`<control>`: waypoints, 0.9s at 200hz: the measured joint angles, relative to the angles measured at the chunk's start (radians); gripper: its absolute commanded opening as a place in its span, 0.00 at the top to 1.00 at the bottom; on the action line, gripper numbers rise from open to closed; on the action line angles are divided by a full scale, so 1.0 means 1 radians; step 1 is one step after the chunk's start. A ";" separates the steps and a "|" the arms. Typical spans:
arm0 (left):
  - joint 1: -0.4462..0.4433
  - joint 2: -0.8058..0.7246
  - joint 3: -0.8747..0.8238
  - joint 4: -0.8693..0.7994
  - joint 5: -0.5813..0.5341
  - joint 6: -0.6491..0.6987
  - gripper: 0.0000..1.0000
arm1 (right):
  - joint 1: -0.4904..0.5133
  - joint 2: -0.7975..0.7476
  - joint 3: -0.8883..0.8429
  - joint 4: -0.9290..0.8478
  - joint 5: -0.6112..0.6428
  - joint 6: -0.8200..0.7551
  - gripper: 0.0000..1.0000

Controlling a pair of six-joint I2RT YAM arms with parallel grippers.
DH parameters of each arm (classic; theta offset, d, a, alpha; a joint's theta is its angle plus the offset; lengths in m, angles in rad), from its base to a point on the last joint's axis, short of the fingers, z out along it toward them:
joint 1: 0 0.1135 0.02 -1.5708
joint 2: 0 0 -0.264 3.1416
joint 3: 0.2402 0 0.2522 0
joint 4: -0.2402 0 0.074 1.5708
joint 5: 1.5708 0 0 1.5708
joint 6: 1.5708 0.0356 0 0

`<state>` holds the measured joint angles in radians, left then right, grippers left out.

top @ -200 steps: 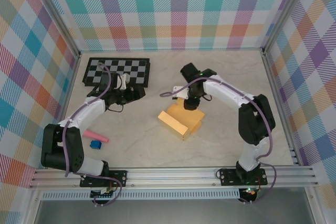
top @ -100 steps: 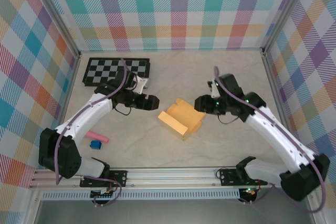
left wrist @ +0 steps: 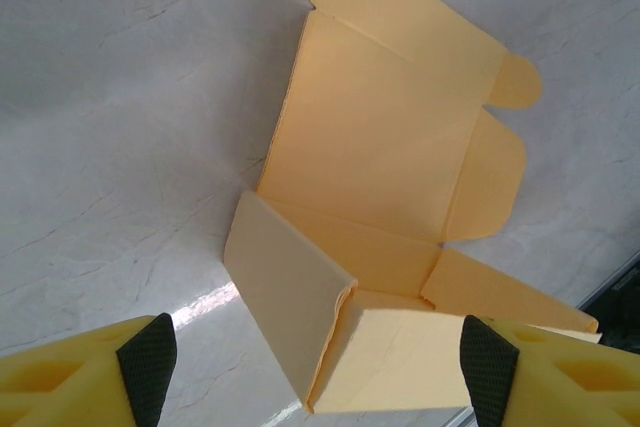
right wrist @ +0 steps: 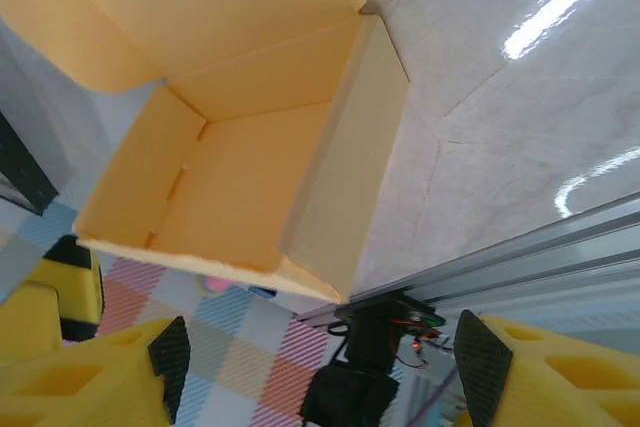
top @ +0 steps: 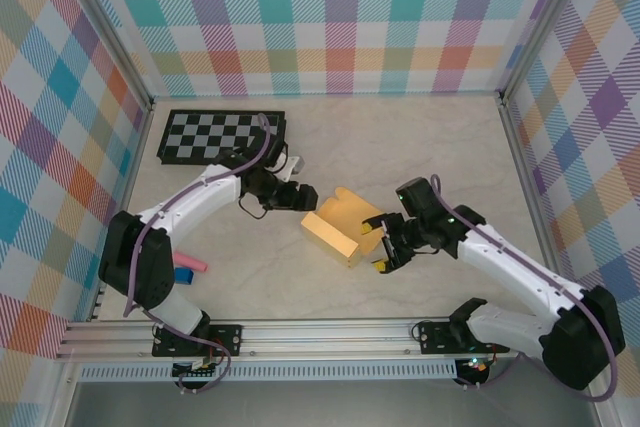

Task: Fold the paper box

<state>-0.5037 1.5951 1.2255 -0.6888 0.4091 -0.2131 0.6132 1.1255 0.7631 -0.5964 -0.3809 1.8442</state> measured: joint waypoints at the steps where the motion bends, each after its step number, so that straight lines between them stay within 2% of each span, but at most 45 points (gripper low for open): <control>1: 0.000 0.000 0.000 0.001 0.000 -0.001 0.23 | -0.001 0.004 0.000 0.002 0.000 0.002 0.29; 28: 0.000 0.008 0.000 0.022 0.000 -0.015 0.22 | -0.018 0.137 0.000 0.036 -0.026 0.063 0.32; 77: 0.000 0.007 -0.001 0.023 -0.028 -0.014 0.22 | -0.026 0.246 0.028 0.029 -0.057 0.078 0.35; 133: 0.012 0.005 -0.010 0.036 -0.045 -0.014 0.22 | -0.031 0.401 0.130 -0.009 -0.117 -0.007 0.66; 161: 0.030 -0.010 -0.013 0.032 -0.054 -0.006 0.22 | -0.031 0.423 0.159 -0.036 -0.122 -0.061 0.71; 180: 0.058 -0.039 -0.013 0.013 -0.062 0.005 0.22 | -0.031 0.447 0.203 -0.084 -0.112 -0.125 0.78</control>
<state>-0.4461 1.5566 1.2121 -0.6758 0.3470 -0.2081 0.5823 1.5726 0.9661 -0.6807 -0.4931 1.7195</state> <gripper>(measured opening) 0.782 0.270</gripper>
